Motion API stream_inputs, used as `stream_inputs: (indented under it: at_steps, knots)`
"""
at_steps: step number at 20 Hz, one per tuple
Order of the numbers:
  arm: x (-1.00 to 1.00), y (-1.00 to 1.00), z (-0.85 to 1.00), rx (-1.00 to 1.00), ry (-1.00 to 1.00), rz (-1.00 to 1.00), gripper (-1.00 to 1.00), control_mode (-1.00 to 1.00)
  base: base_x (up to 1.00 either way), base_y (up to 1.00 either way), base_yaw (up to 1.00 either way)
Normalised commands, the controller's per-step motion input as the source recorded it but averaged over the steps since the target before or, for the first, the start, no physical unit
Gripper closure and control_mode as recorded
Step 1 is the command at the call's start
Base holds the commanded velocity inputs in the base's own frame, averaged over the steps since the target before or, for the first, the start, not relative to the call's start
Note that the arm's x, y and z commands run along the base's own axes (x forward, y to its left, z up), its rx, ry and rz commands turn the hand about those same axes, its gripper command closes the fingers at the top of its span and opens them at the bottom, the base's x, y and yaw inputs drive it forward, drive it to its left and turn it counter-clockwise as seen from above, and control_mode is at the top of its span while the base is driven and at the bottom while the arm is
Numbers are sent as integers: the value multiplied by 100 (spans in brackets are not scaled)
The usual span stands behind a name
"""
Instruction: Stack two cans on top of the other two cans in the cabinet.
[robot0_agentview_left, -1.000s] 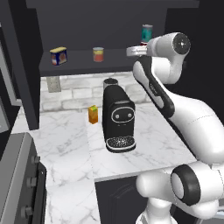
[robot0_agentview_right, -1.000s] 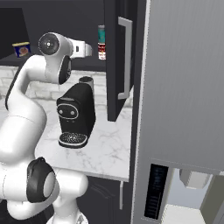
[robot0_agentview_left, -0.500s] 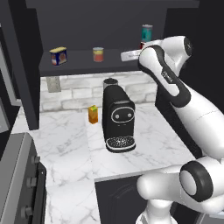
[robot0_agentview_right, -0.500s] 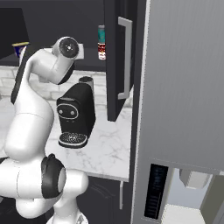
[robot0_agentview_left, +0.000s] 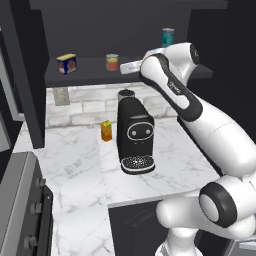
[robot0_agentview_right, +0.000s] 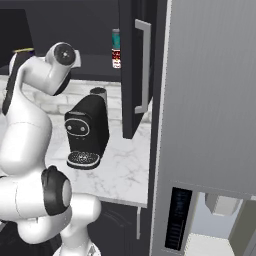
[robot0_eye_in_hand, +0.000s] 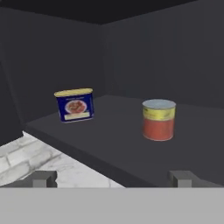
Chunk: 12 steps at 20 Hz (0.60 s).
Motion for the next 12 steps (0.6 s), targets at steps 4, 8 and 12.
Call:
stream_inputs:
  at_steps: [4, 8, 12]
  knots:
    - [0, 21, -1, 0, 0, -2, -100, -100, 0, 0, 0]
    - [3, 10, 0, 0, 0, -4, -100, -100, 0, 0, 0]
    - [4, 0, 0, 0, 0, -9, -100, -100, 0, 0, 0]
